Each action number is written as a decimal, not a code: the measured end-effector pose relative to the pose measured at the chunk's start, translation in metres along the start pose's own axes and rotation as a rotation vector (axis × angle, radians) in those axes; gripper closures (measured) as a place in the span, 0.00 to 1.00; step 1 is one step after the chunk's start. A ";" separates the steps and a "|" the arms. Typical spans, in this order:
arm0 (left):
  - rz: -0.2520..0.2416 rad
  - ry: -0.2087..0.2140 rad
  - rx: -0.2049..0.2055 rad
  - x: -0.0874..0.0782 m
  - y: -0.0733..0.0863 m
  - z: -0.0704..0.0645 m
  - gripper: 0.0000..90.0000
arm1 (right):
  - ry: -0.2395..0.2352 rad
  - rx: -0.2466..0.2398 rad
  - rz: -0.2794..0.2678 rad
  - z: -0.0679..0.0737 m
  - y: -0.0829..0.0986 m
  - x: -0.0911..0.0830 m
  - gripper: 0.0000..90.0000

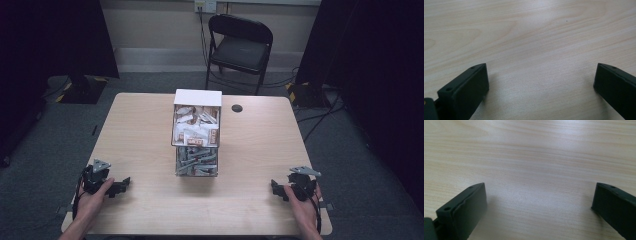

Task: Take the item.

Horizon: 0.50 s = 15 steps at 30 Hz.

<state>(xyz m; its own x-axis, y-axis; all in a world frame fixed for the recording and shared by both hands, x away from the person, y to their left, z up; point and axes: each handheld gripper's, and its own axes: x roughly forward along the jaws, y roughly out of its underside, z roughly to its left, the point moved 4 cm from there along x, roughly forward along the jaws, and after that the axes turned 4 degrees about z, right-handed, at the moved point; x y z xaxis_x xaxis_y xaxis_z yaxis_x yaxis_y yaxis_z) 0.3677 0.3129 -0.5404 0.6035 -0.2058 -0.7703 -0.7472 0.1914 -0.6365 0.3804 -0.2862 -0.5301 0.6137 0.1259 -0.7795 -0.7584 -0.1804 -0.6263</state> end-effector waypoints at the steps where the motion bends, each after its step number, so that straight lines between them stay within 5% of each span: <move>1: -0.001 -0.001 0.000 0.000 0.000 0.000 0.00 | 0.000 0.000 0.001 0.000 0.000 0.000 0.00; 6: 0.000 0.000 0.000 0.000 0.000 0.000 0.00 | -0.006 -0.002 -0.001 0.002 0.000 0.000 0.00; 11: 0.000 -0.001 0.000 0.000 0.000 0.000 0.00 | -0.015 -0.008 -0.025 0.007 -0.003 -0.003 0.16; 15: 0.000 0.000 0.000 0.000 0.000 0.000 0.00 | -0.042 -0.003 -0.021 0.010 -0.004 -0.003 0.18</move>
<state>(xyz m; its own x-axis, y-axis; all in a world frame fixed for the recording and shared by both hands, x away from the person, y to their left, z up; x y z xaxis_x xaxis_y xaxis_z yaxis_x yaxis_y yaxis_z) 0.3678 0.3129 -0.5404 0.6034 -0.2061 -0.7703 -0.7472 0.1912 -0.6365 0.3795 -0.2766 -0.5249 0.6195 0.1708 -0.7661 -0.7447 -0.1805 -0.6425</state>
